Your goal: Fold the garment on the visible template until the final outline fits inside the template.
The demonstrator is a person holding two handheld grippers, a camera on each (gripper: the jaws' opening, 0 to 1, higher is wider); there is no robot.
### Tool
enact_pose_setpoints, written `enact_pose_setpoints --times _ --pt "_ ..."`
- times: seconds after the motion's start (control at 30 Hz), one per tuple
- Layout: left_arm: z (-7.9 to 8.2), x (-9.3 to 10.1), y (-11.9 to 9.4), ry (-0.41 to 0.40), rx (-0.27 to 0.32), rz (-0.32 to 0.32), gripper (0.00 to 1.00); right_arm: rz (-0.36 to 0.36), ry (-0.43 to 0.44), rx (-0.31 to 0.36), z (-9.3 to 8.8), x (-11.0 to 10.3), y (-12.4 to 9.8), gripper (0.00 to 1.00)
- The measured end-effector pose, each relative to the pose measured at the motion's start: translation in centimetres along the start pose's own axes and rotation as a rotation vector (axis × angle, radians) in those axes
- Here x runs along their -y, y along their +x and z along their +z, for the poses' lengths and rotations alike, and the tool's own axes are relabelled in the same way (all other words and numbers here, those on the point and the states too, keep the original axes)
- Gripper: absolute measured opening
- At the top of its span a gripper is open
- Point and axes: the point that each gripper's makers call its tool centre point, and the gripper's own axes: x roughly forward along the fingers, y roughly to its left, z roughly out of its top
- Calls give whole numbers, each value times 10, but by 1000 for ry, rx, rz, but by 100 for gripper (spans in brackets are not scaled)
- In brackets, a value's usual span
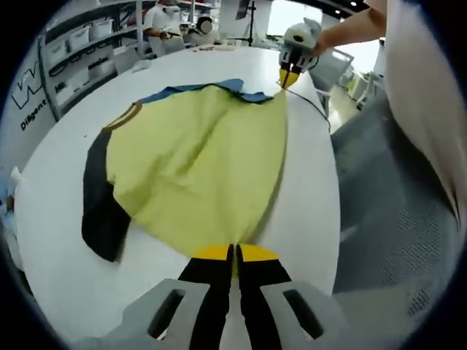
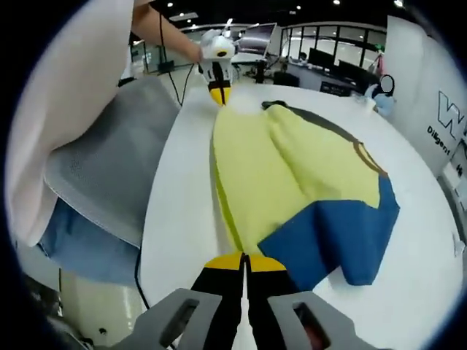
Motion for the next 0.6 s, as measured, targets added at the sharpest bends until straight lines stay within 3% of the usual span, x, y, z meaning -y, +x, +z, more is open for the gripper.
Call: enact_pose_setpoints --times 0.13,0.4,0.6 --pt "-12 15 8 35 -54 -39 3 30 -14 -19 -7 -14 6 0" --pt "-28 30 20 51 -106 -59 3 89 -68 -91 -25 -43 22 0" --pt "-31 32 21 15 -100 -48 3 85 -60 -109 -30 -47 27 0"
